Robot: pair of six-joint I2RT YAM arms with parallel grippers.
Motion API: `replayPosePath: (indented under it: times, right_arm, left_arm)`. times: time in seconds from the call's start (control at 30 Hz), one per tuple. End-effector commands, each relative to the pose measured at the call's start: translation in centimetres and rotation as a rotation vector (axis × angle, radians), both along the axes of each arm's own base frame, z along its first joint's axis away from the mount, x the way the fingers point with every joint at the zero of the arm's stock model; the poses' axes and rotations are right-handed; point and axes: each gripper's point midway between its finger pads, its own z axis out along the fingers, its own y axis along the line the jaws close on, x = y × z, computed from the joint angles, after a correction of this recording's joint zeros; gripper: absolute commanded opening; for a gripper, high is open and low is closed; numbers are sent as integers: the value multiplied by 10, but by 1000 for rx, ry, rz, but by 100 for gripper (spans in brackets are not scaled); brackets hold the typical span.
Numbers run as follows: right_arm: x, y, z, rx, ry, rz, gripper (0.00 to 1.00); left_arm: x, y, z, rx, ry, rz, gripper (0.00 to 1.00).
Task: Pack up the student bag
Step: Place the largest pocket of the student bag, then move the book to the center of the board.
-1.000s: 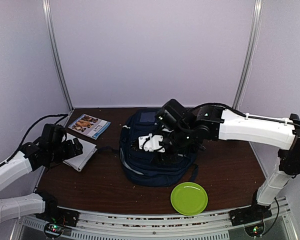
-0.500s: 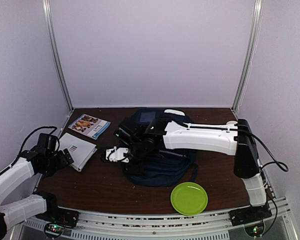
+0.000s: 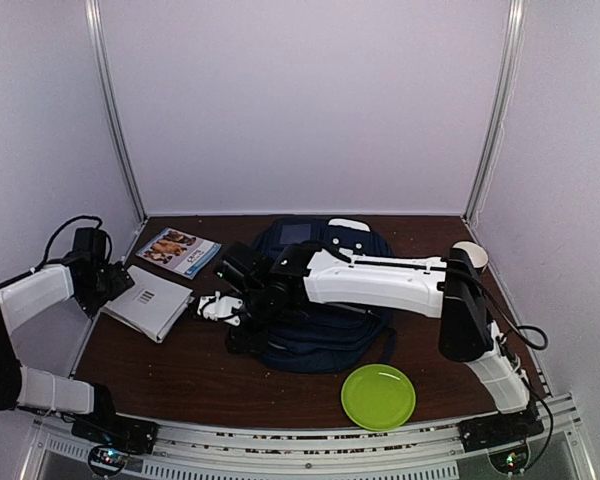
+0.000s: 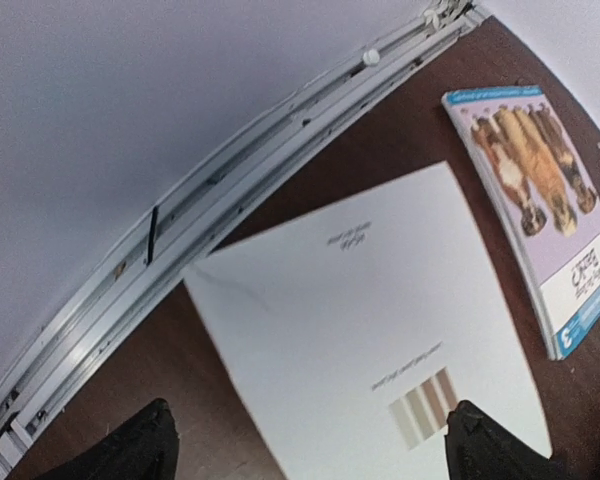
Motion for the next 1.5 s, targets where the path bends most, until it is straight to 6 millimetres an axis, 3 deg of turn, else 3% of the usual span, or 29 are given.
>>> replayPosePath:
  times: [0.0,0.17,0.3,0.37,0.47,0.63,0.8,1.13,1.33,1.47]
  right_arm:
    - [-23,-29,0,-17,83,2,54]
    - [-35,-58,1,-34,77,15,54]
    - [-41,-79,6,-53,64,30,54]
    - [-44,-87,12,-48,52,36,54]
    - [-48,-98,20,-39,38,46,54]
    - [-44,-108,30,-17,-11,31,54]
    - [-35,-111,35,-13,-23,15,54]
    - [-30,-115,38,-8,-17,6,54]
    - [-23,-118,34,-8,-15,-14,54]
    - [-21,-114,34,7,19,-28,54]
  left_arm:
    - [43,14,27,70,-37,-41,92]
    - [75,30,21,68,53,-76,89]
    - [105,33,-2,-2,142,-148,87]
    - [123,31,-7,-53,141,-192,97]
    - [135,31,-15,-73,191,-241,98]
    - [135,26,-24,-90,240,-297,97]
    - [132,2,-44,-178,278,-366,95]
    - [126,-59,-54,-185,327,-496,95]
    - [99,-104,-51,-187,296,-560,95]
    - [81,-148,-53,-200,275,-656,95]
